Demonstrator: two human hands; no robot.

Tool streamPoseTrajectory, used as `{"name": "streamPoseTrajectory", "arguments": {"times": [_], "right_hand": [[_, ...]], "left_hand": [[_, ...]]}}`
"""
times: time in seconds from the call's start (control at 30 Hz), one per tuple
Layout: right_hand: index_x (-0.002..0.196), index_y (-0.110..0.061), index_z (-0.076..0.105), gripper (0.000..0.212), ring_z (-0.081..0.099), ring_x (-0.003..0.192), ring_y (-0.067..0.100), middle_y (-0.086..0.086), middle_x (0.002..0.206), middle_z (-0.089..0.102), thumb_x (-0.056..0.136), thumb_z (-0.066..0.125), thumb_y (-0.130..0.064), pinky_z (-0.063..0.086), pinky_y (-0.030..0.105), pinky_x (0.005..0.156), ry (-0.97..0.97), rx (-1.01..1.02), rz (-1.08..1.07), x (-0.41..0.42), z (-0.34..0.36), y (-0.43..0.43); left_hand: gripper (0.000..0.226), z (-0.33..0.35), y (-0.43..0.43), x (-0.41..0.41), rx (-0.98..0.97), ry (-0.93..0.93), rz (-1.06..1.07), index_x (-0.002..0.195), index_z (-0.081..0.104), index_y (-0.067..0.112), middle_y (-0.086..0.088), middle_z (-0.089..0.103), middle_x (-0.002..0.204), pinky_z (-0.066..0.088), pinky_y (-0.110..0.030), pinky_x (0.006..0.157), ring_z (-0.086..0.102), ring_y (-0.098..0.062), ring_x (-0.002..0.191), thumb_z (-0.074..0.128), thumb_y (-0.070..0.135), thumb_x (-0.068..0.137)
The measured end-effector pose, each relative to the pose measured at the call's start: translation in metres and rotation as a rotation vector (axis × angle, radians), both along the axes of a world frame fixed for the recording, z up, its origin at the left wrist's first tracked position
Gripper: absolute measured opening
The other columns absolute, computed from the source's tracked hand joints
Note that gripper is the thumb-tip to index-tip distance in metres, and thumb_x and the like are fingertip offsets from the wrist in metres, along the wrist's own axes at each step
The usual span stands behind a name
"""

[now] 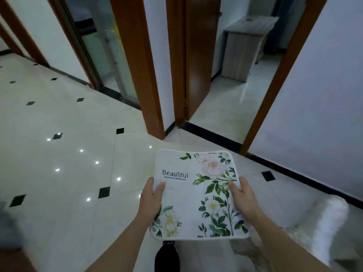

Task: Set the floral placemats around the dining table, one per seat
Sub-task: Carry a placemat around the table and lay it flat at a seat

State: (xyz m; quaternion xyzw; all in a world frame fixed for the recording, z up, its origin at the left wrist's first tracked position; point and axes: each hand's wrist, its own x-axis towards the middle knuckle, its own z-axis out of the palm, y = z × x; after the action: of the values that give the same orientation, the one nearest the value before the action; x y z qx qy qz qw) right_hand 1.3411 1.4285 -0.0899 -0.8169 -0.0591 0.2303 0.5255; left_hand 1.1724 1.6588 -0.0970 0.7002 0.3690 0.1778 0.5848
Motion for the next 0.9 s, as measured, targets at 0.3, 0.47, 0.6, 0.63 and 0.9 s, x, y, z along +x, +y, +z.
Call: {"name": "streamPoseTrajectory", "arguments": {"times": [0.3, 0.47, 0.6, 0.63, 0.9], "right_hand": [[0.104, -0.025, 0.053, 0.008, 0.074, 0.075, 0.015, 0.002, 0.094, 0.073, 0.099, 0.052, -0.031, 0.062, 0.037, 0.064, -0.02, 0.024, -0.289, 0.093, 0.015, 0.087], [0.111, -0.017, 0.053, 0.017, 0.073, 0.077, 0.011, 0.003, 0.099, 0.071, 0.1, 0.052, -0.03, 0.059, 0.03, 0.062, -0.055, 0.027, -0.466, 0.129, 0.024, 0.092], [0.104, -0.023, 0.054, 0.011, 0.073, 0.085, 0.021, 0.006, 0.101, 0.071, 0.1, 0.052, -0.032, 0.061, 0.047, 0.073, -0.066, 0.059, -0.595, 0.155, 0.028, 0.077], [0.103, -0.024, 0.054, 0.009, 0.073, 0.085, 0.021, 0.006, 0.1, 0.071, 0.1, 0.051, -0.033, 0.061, 0.045, 0.073, -0.08, 0.058, -0.621, 0.162, 0.032, 0.071], [0.105, -0.029, 0.057, 0.013, 0.073, 0.09, 0.024, 0.006, 0.103, 0.073, 0.097, 0.054, -0.038, 0.06, 0.053, 0.078, -0.102, 0.169, -0.808, 0.238, 0.028, 0.009]], "left_hand": [[0.01, 0.007, 0.128, 0.166, 0.03, -0.013, -0.281, 0.101, 0.06, 0.019, 0.0, 0.072, 0.095, 0.056, -0.032, 0.068, 0.07, -0.017, 0.085, 0.057, 0.027, 0.098], [0.012, 0.022, 0.149, 0.255, 0.044, -0.019, -0.452, 0.105, 0.061, 0.02, 0.007, 0.071, 0.097, 0.053, -0.03, 0.07, 0.068, -0.01, 0.086, 0.058, 0.028, 0.097], [0.009, 0.034, 0.138, 0.322, 0.046, -0.048, -0.591, 0.106, 0.06, 0.02, 0.007, 0.069, 0.096, 0.049, -0.024, 0.064, 0.067, -0.008, 0.085, 0.056, 0.025, 0.099], [0.01, 0.036, 0.133, 0.338, 0.037, -0.053, -0.62, 0.107, 0.06, 0.02, 0.005, 0.069, 0.097, 0.05, -0.025, 0.065, 0.067, -0.01, 0.085, 0.056, 0.024, 0.099], [0.013, 0.039, 0.069, 0.464, -0.017, -0.073, -0.79, 0.107, 0.061, 0.015, -0.002, 0.072, 0.098, 0.054, -0.032, 0.067, 0.07, -0.019, 0.085, 0.057, 0.024, 0.098]]}}
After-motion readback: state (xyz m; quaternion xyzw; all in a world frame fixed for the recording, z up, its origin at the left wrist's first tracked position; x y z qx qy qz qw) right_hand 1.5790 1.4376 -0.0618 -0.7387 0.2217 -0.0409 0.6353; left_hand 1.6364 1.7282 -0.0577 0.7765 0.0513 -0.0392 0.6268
